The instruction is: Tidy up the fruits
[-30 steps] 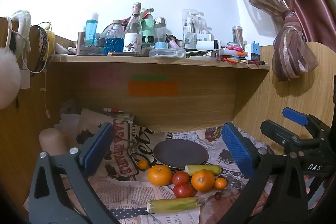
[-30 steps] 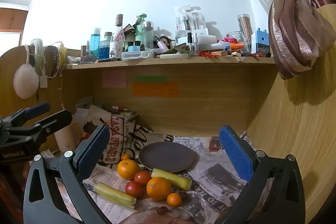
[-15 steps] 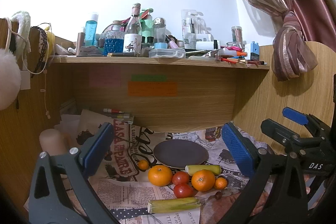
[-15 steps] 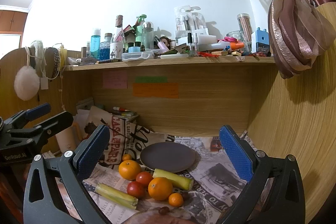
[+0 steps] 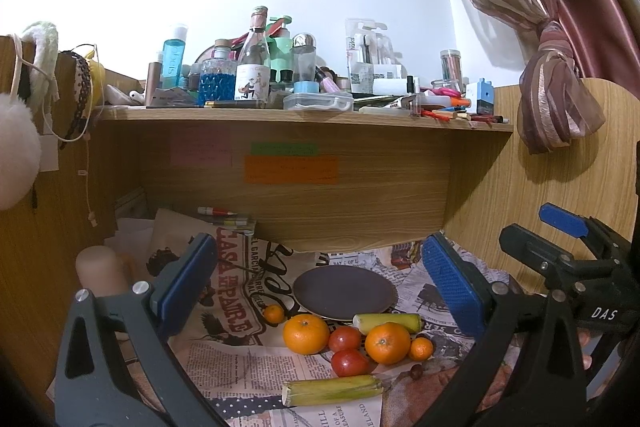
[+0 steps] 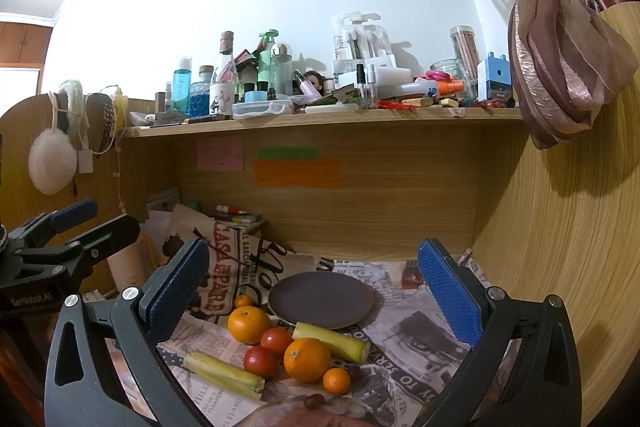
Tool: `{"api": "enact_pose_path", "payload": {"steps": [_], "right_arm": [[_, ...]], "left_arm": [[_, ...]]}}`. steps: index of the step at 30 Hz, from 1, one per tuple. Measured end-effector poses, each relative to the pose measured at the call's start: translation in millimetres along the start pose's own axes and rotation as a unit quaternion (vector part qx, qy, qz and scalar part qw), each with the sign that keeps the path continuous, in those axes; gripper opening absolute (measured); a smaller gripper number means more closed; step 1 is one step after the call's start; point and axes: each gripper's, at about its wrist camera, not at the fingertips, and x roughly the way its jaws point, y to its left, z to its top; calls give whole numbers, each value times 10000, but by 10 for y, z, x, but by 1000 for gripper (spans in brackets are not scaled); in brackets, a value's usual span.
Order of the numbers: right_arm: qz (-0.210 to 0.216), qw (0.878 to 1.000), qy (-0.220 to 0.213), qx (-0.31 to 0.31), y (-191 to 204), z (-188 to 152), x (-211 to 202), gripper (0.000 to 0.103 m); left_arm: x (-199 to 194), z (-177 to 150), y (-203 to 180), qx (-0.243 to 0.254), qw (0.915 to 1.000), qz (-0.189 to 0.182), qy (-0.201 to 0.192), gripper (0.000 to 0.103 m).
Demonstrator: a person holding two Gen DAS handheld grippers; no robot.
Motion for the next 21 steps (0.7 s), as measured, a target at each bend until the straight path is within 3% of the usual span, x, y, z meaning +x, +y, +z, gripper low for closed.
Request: {"api": "enact_pose_path", "payload": {"steps": [21], "right_arm": [[5,10000,-11,36,-7,-1,-9,103]], "left_arm": [[6,8,-45,15,10000,-28,8,103]]}}
